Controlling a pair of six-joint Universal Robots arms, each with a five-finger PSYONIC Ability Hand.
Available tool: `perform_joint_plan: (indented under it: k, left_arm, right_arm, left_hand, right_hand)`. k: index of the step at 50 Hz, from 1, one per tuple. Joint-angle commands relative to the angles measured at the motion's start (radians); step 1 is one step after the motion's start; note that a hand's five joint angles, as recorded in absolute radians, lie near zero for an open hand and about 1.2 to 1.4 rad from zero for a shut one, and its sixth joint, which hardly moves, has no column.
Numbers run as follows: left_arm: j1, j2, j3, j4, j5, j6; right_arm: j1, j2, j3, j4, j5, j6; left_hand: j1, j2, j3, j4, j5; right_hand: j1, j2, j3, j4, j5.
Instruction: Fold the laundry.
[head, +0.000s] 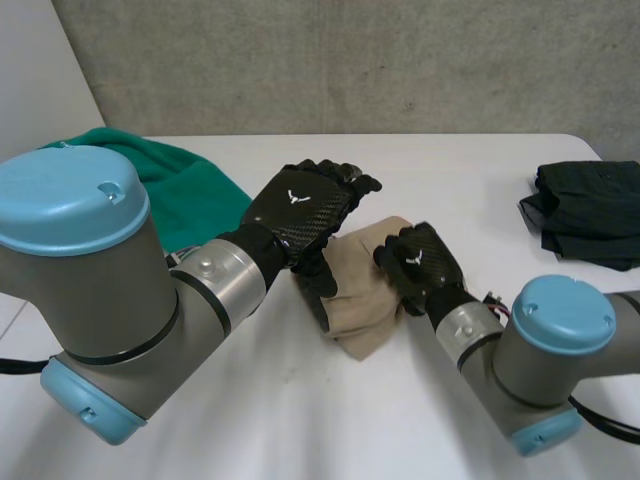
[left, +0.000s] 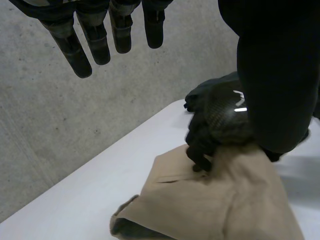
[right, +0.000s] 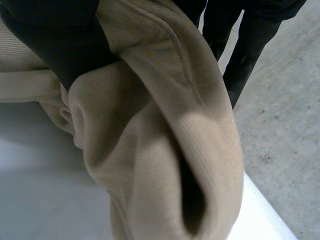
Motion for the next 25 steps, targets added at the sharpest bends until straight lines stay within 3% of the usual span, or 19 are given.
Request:
perform_joint_plan:
  k: [1,7,12,17,25]
  left_arm:
    - [0.000,0.005,0.007,0.001,0.001,0.000]
    - [-0.008,0.017,0.017,0.021,0.008,0.000]
    - [-0.018,0.032,0.023,0.078,0.012,0.003]
    - [-0.028,0.034,0.040,0.098,0.012,0.003]
    - [-0.055,0.034,0.051,0.101,0.021,0.003]
  right_arm:
    - [-0.010,-0.010,-0.107,0.007,-0.001,0.015]
    - [-0.045,-0.049,-0.210,0.015,-0.018,0.031]
    - [-0.186,-0.078,-0.328,0.036,-0.031,0.037]
    - [-0.331,-0.064,-0.454,0.030,-0.127,0.084]
    - [-0.596,0.120,-0.687,0.024,-0.239,0.314]
  left_hand:
    - [0.001,-0.010,-0.016,-0.006,-0.022]
    - [-0.005,-0.016,-0.022,-0.012,-0.027]
    - [-0.005,-0.016,-0.022,-0.012,-0.027]
    - [-0.005,-0.016,-0.022,-0.012,-0.027]
    - [-0.002,-0.013,-0.019,-0.009,-0.025]
  right_hand:
    - [0.411,0.267,0.249,0.219,0.357]
    - [0.411,0.267,0.249,0.219,0.357]
    - [0.411,0.267,0.249,0.219,0.357]
    - [0.411,0.267,0.249,0.219,0.357]
    - [0.411,0.267,0.249,0.219,0.357]
